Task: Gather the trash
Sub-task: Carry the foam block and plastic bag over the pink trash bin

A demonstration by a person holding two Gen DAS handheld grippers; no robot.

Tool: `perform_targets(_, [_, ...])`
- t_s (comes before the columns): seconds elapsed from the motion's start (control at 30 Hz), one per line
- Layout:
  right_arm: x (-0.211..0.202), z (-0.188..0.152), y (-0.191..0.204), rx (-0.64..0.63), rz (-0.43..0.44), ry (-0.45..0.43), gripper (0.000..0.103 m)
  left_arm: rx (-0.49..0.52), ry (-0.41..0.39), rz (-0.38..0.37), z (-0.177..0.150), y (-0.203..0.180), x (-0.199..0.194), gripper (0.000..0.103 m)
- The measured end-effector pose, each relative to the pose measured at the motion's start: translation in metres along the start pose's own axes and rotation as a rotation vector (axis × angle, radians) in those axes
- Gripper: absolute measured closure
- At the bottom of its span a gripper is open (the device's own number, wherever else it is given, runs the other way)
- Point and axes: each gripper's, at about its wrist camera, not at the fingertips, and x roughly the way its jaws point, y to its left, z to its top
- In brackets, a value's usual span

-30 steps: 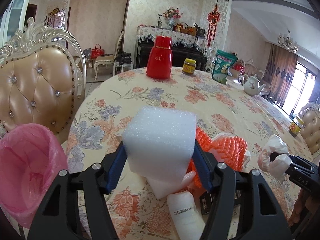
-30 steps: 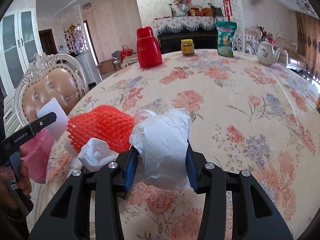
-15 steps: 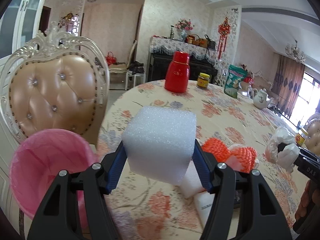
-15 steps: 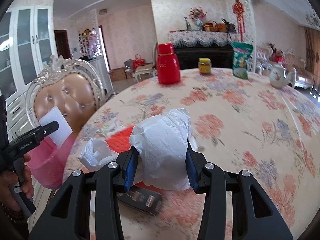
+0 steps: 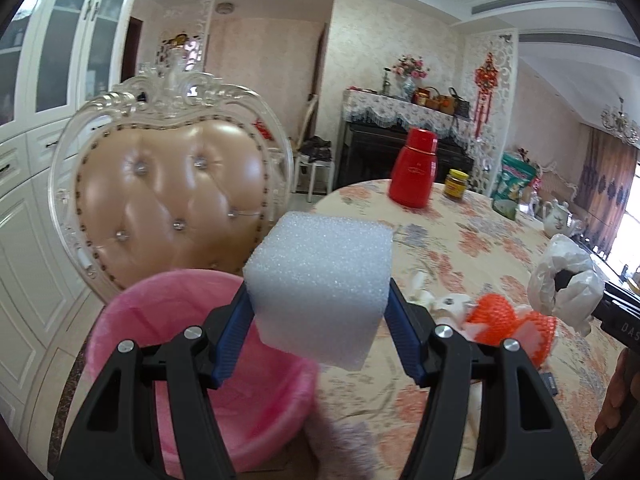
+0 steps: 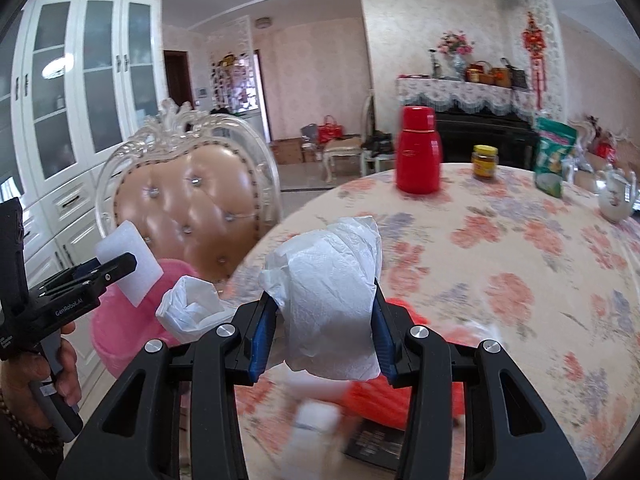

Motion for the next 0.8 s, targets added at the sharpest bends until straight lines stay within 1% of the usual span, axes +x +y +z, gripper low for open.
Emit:
perform_targets(0.27, [0.03, 0.01, 0.051, -0.05, 0.074, 0.023, 0.061, -0.037, 0.002, 0.065, -0.001, 0.051, -0.01, 0.041])
perform_targets(0.4, [0.046, 0.017, 0.083, -0.089, 0.117, 0.031, 0.061, -0.053, 0.0, 0.095, -0.003, 0.074, -0.017, 0.041])
perform_targets(0.63, [0.063, 0.023, 0.132, -0.135, 0.189, 0.037, 0.061, -0.08, 0.0, 0.128, -0.005, 0.102, -0.028, 0.041])
perform_targets(0.8, [0.08, 0.024, 0.158, -0.151, 0.228, 0.062, 0.061, -0.096, -0.005, 0.151, -0.005, 0.12, -0.037, 0.04])
